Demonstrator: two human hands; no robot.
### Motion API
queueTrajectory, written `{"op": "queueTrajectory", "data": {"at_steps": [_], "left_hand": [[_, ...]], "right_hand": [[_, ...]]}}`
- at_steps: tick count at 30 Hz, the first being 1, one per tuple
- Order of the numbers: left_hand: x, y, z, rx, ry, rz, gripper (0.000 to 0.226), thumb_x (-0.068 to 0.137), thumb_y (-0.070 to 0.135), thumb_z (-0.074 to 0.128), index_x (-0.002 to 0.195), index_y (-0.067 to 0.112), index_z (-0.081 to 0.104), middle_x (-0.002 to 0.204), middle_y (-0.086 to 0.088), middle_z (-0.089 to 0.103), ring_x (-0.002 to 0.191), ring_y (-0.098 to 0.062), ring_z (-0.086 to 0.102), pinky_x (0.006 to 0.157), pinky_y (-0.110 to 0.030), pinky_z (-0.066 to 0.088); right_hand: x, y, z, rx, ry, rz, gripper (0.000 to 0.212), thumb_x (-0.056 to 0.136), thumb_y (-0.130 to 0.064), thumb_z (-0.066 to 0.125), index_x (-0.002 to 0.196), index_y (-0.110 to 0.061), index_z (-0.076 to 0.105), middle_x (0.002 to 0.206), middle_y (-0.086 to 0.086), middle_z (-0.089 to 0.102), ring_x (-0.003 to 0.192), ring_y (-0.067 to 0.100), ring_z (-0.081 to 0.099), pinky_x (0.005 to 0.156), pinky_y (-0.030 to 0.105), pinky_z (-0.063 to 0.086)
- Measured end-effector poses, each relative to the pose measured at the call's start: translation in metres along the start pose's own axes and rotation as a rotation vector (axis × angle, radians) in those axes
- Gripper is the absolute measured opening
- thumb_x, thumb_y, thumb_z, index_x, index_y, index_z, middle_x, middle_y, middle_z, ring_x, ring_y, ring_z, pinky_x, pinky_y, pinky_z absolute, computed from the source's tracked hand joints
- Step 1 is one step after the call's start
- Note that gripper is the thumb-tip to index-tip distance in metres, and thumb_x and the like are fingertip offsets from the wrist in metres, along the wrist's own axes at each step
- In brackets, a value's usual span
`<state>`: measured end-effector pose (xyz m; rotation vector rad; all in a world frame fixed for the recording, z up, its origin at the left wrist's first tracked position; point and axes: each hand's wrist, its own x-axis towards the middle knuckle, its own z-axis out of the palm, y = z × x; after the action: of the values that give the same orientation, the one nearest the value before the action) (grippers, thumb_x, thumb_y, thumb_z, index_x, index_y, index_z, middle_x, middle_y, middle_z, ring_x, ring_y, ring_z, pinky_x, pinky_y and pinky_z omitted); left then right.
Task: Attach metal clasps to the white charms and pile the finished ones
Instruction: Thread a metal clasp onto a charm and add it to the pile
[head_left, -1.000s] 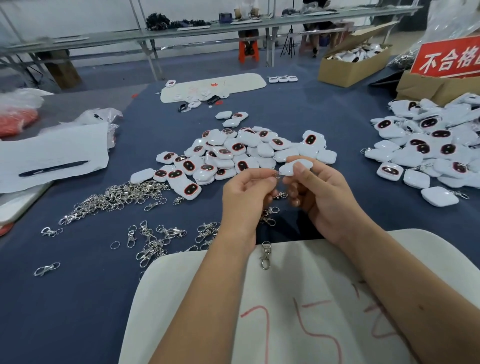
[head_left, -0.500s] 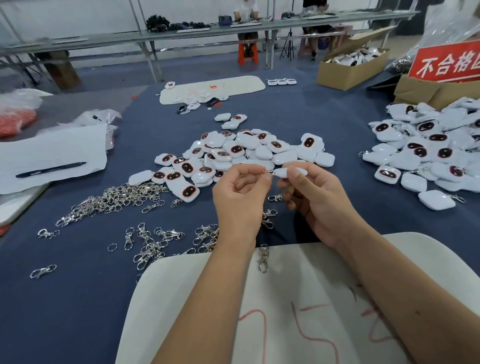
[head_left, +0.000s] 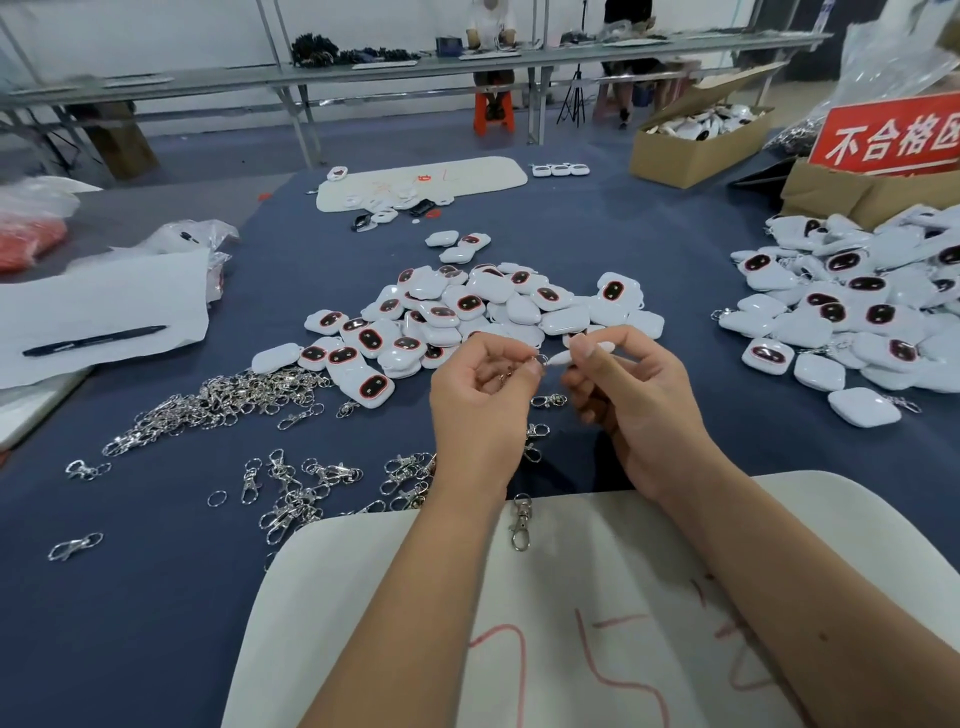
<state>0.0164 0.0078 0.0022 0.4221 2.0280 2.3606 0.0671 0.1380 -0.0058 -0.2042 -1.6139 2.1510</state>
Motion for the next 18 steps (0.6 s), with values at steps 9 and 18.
{"op": "queueTrajectory", "data": {"at_steps": [9, 18], "left_hand": [[0.003, -0.002, -0.007, 0.511, -0.125, 0.134, 0.014, 0.086, 0.005, 0.074, 0.080, 0.018, 0.072, 0.074, 0.007, 0.070, 0.065, -0.011, 0.064, 0.061, -0.021, 0.051], [0.003, -0.007, -0.008, 0.498, -0.070, 0.122, 0.018, 0.084, 0.008, 0.077, 0.078, 0.024, 0.071, 0.066, 0.012, 0.066, 0.060, -0.003, 0.060, 0.057, -0.011, 0.045]], "right_hand": [[0.000, 0.010, -0.002, -0.285, 0.056, -0.197, 0.020, 0.090, -0.027, 0.082, 0.099, -0.016, 0.068, 0.068, -0.005, 0.068, 0.060, 0.012, 0.056, 0.057, 0.026, 0.047], [0.005, 0.013, -0.004, -0.265, 0.027, -0.129, 0.018, 0.095, -0.026, 0.076, 0.108, -0.015, 0.069, 0.075, -0.004, 0.071, 0.063, 0.010, 0.062, 0.058, 0.021, 0.051]]}}
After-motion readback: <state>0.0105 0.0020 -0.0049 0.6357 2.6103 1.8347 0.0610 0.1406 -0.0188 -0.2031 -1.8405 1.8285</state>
